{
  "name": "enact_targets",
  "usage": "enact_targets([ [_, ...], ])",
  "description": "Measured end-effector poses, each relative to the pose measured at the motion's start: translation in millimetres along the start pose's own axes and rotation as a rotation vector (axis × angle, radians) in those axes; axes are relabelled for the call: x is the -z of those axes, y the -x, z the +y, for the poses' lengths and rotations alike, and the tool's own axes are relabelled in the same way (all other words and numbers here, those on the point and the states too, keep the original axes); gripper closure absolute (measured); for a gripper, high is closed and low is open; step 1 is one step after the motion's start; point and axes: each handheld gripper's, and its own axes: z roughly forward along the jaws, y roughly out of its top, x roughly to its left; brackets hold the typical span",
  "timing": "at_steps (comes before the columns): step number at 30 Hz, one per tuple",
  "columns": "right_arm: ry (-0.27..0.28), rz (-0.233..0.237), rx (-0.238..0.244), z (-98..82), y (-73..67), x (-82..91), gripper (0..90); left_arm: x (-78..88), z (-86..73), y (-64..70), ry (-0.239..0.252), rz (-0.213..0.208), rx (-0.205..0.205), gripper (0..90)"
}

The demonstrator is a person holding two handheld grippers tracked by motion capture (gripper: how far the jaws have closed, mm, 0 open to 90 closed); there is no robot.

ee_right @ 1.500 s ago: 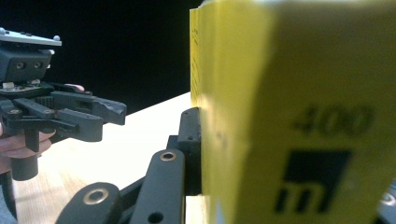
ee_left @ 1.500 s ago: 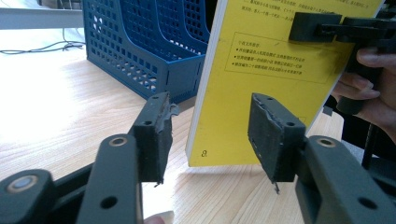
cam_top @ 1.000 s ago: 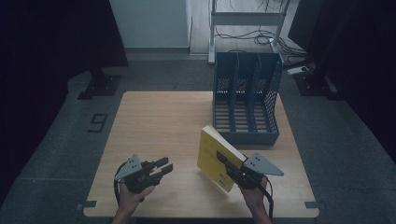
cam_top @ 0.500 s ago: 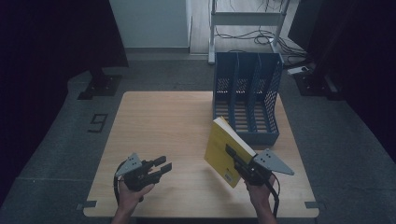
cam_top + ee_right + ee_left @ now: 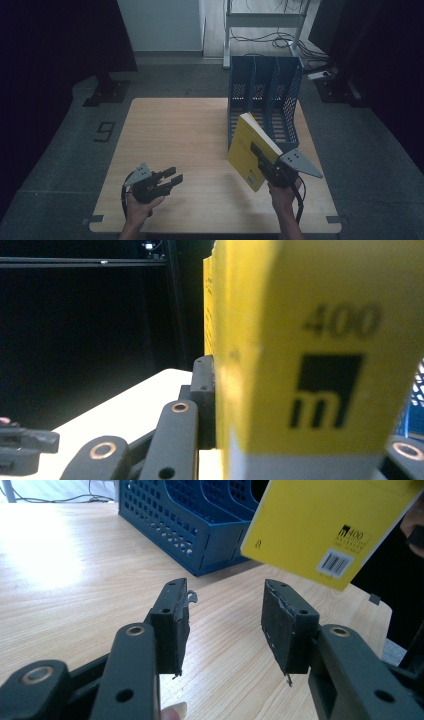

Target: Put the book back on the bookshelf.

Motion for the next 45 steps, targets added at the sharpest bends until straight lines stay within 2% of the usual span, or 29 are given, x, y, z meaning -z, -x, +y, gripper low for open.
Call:
enact_targets([
  [11,0.013,-0.014,-0.013,21.6,6.3,-13.2,74.3,-2.7,-2.3,-1.9,-0.021,0.023,-0.010,52.8],
  [20,0.019,-0.039,-0.023,31.9,9.0,-24.3,74.3,-5.2,-2.9,-1.6,-0.028,0.019,0.000,49.3],
  [23,0.018,-0.048,-0.008,37.5,9.2,-30.6,74.3,-7.5,-3.5,-0.6,-0.036,0.013,0.000,48.4],
  [31,0.008,-0.072,-0.008,39.0,12.4,-41.3,74.3,-5.1,-3.0,-3.6,-0.024,0.013,0.024,46.8],
  [45,-0.015,-0.116,-0.010,38.8,19.0,-60.5,74.3,-4.2,-3.3,-6.2,-0.023,0.016,0.035,45.2],
])
